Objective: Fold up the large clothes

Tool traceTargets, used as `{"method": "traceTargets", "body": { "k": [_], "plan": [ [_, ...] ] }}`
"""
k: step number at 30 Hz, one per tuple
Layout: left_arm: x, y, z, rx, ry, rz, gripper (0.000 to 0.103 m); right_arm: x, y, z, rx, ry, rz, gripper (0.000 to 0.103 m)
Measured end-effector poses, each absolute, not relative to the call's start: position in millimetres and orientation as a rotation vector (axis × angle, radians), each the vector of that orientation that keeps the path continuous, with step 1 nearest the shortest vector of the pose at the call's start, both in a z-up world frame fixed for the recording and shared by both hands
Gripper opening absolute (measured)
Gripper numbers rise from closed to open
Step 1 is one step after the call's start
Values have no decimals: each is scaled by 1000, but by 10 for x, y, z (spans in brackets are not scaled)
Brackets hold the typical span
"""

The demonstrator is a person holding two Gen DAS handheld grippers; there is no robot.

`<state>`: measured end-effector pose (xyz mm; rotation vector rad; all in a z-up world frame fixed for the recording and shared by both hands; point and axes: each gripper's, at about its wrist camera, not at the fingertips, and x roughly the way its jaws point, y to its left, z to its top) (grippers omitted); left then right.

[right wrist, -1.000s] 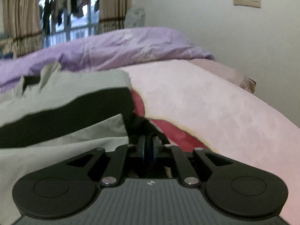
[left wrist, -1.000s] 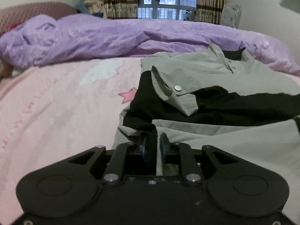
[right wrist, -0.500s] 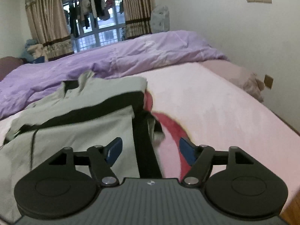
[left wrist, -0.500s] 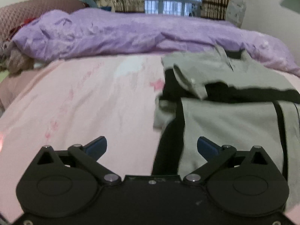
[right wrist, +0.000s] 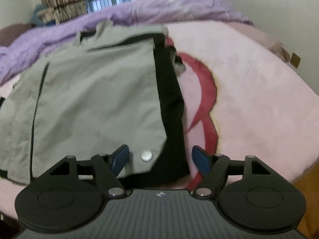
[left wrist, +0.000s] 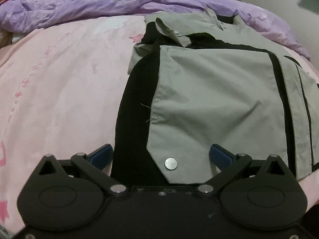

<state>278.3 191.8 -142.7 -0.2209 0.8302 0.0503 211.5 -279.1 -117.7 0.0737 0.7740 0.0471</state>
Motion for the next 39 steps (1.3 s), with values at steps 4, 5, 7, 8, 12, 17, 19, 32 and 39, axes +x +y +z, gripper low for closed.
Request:
{"method": "traceTargets", "body": {
  "k": [4,5,7,8,12,17,19,32,39],
  "plan": [
    [2783,1923,-1423,-221,811,66,103,2109,-2820,-1170,96,736,41,29],
    [2769,1911,-1409,-222,808,69,95,2105,-2836,-1156,119,738,45,23],
    [2753,1895,-1339,-218,797,70,69,2089,-2865,-1126,132,730,40,9],
    [2777,1887,-1305,-212,792,89,48,2071,-2888,-1095,153,727,42,8],
    [2726,2037,-1083,-235,780,122,10,1997,-2981,-913,228,663,45,6],
    [2490,2186,-725,-279,665,98,8,1837,-2973,-631,252,578,51,6],
    [2501,2151,-782,-265,682,116,7,1883,-2914,-693,205,608,15,5],
    [3636,2157,-91,-248,499,113,3,2817,-2649,-68,267,416,99,5],
    [4981,2307,72,-315,429,126,6,4137,-2347,240,268,322,37,10]
  ]
}}
